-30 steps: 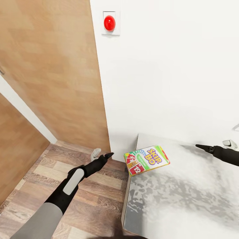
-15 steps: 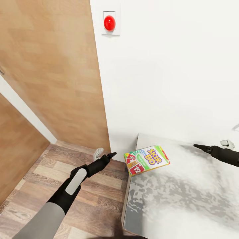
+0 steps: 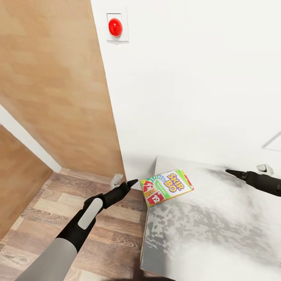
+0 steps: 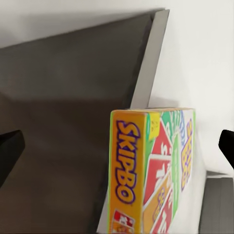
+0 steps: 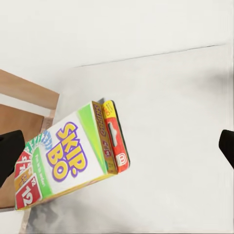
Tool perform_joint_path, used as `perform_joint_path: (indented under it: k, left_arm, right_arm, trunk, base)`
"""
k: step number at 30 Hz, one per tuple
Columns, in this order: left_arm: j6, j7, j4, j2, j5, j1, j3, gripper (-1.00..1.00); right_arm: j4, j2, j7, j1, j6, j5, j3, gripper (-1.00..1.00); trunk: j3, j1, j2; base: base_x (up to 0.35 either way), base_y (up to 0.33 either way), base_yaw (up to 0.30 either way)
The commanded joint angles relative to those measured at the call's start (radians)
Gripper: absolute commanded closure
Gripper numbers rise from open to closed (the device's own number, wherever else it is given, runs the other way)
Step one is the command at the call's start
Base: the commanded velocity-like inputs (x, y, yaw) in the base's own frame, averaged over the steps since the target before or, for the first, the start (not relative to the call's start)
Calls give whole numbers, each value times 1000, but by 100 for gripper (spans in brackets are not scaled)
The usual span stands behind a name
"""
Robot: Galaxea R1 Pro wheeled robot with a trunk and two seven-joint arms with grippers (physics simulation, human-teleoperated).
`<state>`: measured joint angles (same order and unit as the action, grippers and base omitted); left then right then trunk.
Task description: Put all the toys in the child's room - the three board games (two on the bed and one on the table), the two jigsaw puzzles on the table, and the tennis ball on the table - inside the toy box on the table in the child's room.
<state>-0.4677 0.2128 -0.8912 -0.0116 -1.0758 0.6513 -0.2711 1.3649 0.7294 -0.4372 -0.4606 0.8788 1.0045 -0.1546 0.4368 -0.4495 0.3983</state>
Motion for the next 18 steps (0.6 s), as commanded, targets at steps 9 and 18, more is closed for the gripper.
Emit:
perform_joint_path:
  k: [9, 18]
  left_arm:
    - [-4, 0, 1, 0, -5, 1, 0, -100]
    - [-3, -1, 2, -1, -4, 1, 0, -100]
  right_arm:
    - [1, -1, -5, -1, 6, -3, -1, -100]
    - [2, -1, -5, -1, 6, -4, -2, -100]
  trunk:
    - [1, -1, 2]
    - [1, -1, 2]
  base:
    - [0, 0, -173]
    - [0, 0, -55]
